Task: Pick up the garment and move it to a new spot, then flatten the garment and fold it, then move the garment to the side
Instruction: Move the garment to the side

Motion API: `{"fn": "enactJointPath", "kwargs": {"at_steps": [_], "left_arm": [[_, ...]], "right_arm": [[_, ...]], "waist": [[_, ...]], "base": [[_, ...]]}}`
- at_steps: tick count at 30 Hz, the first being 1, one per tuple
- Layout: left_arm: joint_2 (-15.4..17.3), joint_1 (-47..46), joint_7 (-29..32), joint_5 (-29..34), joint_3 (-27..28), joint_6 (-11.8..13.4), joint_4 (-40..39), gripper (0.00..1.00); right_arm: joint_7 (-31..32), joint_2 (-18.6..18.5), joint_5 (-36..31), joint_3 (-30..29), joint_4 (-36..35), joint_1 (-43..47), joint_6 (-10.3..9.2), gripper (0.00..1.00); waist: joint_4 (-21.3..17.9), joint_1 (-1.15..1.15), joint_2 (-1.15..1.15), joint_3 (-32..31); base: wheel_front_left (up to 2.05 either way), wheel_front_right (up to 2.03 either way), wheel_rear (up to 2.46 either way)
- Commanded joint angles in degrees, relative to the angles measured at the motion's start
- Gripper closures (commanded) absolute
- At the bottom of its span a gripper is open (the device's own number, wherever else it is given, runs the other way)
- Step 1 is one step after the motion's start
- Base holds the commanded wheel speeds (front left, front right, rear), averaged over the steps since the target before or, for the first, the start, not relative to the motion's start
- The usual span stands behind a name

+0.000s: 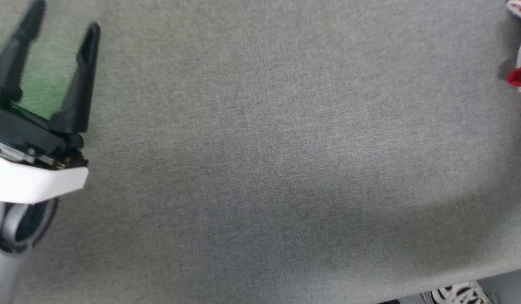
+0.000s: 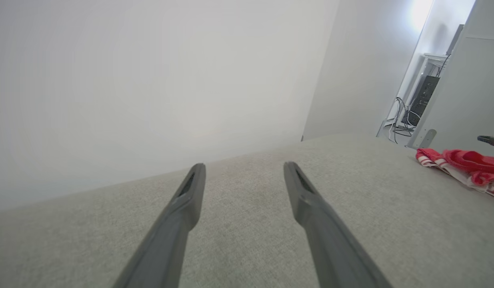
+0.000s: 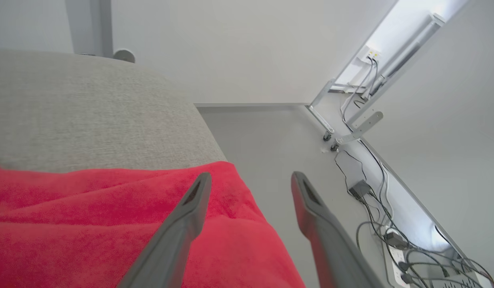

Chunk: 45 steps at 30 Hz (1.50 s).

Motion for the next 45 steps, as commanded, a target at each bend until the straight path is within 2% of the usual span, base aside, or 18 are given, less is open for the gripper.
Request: {"fn": "enactJointPath", "kwargs": {"at_steps": [1,10,16,24,35,45], "left_arm": [[-0.85,1.59,-0.26,-0.29,0.22,0.15,1.05,0.00],[-7.42,10.86,-0.26,0.11,1.44,0.15,8.56,0.00],[-10.84,15.43,-0.26,1.39,2.01,0.15,14.00,0.00],[-14.95,21.02,-0.27,2.34,3.53,0.15,19.63,0.00],[-18.66,30.05,-0.27,4.43,8.14,0.15,20.34,0.00],[-21.13,35.79,-0.26,6.94,10.67,0.15,17.02,0.00]], "right_arm": [[-0.52,-0.65,0.64,2.13,0.53,1.58,-0.15,0.00],[-2.04,1.69,7.59,18.98,0.22,9.63,-0.14,0.00],[-4.77,2.73,10.86,27.03,0.34,15.33,-0.14,0.00],[-12.45,4.18,14.50,32.33,2.74,22.57,-0.14,0.00],[-16.94,4.20,18.89,37.39,2.08,30.45,-0.14,0.00],[-16.67,4.70,22.37,34.00,-6.81,39.08,-0.14,0.00]], "waist": [[1.28,0.00,0.00,-3.34],[4.92,0.00,0.00,-14.42],[7.66,0.00,0.00,-21.01],[11.25,0.00,0.00,-28.55],[13.29,0.00,0.00,-35.05],[13.87,0.00,0.00,-38.06]], "base": [[0.00,0.00,0.00],[0.00,0.00,0.00],[0.00,0.00,0.00],[0.00,0.00,0.00],[0.00,0.00,0.00],[0.00,0.00,0.00]]}}
